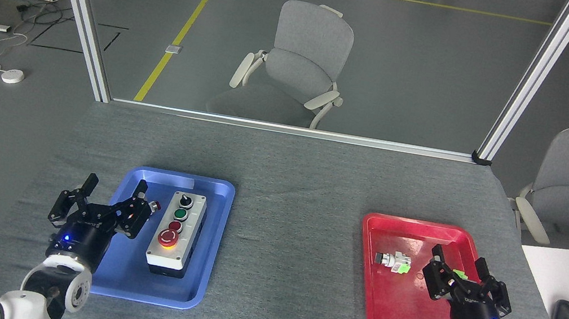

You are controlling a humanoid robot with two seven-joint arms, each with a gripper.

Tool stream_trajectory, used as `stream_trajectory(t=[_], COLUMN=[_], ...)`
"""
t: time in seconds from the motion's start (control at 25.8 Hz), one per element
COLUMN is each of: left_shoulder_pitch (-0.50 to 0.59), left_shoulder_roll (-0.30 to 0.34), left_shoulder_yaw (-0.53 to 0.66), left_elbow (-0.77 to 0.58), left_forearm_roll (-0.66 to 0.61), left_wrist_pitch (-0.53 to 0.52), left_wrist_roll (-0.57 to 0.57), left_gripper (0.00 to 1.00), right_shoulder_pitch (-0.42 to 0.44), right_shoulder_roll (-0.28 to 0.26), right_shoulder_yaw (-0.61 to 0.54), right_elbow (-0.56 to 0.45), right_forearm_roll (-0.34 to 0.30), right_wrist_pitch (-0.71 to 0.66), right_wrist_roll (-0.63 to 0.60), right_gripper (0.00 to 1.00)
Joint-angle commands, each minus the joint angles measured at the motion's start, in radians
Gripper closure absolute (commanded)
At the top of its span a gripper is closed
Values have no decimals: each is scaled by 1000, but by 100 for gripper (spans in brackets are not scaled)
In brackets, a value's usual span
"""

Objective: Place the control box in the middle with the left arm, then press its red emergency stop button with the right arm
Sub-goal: 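Move the left gripper toward the grey control box on the blue tray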

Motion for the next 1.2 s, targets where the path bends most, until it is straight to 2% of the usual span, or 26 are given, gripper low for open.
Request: stream_trajectory(t=[0.0,0.31,0.54,0.77,1.16], left_shoulder_pitch=[-7,-4,13,13,14], left_shoulder_roll=[3,9,79,78,56], left_shoulder_yaw=[1,1,-2,-7,-8], left_elbow=[5,23,23,19,11], left_forearm_roll=[-1,-6,-37,-130,-135], left_wrist_pitch=[1,-2,-9,-9,-30], left_wrist_roll=[0,-5,8,2,43], left_gripper=[2,2,2,2,1], right_shoulder_pitch=[-1,-1,-1,-1,-1], right_shoulder_roll=[1,1,-1,1,2], right_shoulder_yaw=[0,-1,-1,-1,-1], right_elbow=[0,0,0,0,0], right_forearm_roll=[0,0,0,0,0], right_wrist_pitch=[1,-1,1,1,1], right_wrist_roll=[0,0,0,0,0], right_gripper=[0,0,0,0,0])
